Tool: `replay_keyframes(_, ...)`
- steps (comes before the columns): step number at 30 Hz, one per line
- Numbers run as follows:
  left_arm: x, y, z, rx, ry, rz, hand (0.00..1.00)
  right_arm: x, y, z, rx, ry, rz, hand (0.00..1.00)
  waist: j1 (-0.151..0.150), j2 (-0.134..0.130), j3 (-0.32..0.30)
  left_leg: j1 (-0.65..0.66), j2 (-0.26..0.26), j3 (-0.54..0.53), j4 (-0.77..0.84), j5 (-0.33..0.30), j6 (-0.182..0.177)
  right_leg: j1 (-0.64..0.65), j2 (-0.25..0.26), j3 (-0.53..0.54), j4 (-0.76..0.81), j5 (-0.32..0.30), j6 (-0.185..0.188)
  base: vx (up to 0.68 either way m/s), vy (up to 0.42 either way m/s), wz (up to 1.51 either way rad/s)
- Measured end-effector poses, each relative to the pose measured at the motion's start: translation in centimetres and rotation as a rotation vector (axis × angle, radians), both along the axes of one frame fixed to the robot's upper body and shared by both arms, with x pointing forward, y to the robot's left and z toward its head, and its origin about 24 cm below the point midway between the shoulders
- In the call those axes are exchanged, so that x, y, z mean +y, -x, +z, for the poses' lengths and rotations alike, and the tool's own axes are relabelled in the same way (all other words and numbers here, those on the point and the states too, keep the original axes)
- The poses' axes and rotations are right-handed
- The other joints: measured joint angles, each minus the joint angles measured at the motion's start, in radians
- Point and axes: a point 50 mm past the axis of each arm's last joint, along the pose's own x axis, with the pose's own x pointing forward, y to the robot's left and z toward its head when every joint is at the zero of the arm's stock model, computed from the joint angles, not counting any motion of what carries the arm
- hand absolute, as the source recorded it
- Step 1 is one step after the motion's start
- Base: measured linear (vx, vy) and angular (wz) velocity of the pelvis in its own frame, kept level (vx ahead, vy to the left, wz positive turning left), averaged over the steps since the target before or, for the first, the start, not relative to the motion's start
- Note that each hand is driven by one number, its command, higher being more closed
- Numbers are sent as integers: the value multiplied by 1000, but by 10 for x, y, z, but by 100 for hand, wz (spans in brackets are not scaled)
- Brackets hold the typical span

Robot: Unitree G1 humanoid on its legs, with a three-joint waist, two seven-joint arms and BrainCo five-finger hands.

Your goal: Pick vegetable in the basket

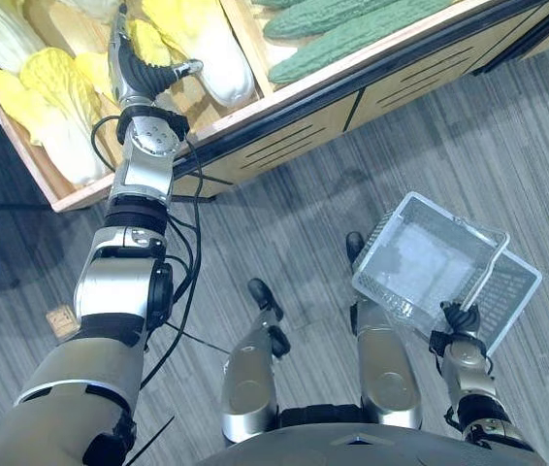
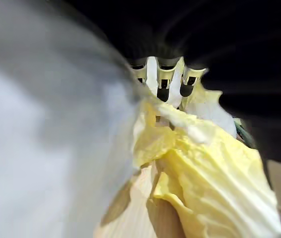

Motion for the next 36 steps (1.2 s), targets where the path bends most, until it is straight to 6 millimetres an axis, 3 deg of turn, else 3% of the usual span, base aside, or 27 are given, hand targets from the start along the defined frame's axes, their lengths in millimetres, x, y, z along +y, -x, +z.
replay_keyframes(4,3,1,0,-8,34,6,100,3,0,-1,2,-6,5,100,1,-2,1,15,4,0,0,0,0,17,0,-3,0,6,3,6,5,1)
replay_keyframes(17,-16,-5,-18,66,25,-46,100,11,8,-12,67,-32,50,100,10,-9,-2,119,11,-67,2,-6,2,176,-6,-71,-16,-16,6,23,18,14)
replay_keyframes(23,-23,11,-21,11,-98,-70,100,12,20,-23,124,-74,31,100,7,-25,-56,157,2,-83,1,-10,0,221,-3,-82,-18,-25,3,4,6,3)
replay_keyframes(27,-29,25,-25,-7,-311,-43,100,11,41,-35,189,-96,7,100,3,-28,-135,198,1,-80,0,-28,-4,255,-1,-76,-18,-39,8,40,8,-9)
replay_keyframes(33,-65,41,-30,-67,-521,-119,100,-1,79,-45,266,-111,-85,100,-12,-27,-235,260,-9,-75,-2,-56,-4,310,-8,-65,-17,-62,17,47,14,-5)
replay_keyframes(36,-95,45,-58,-33,-542,-257,100,-5,88,-39,243,-90,-100,100,-36,-32,-262,289,-12,-70,-1,-69,-4,330,-10,-54,-8,-74,22,33,11,-5)
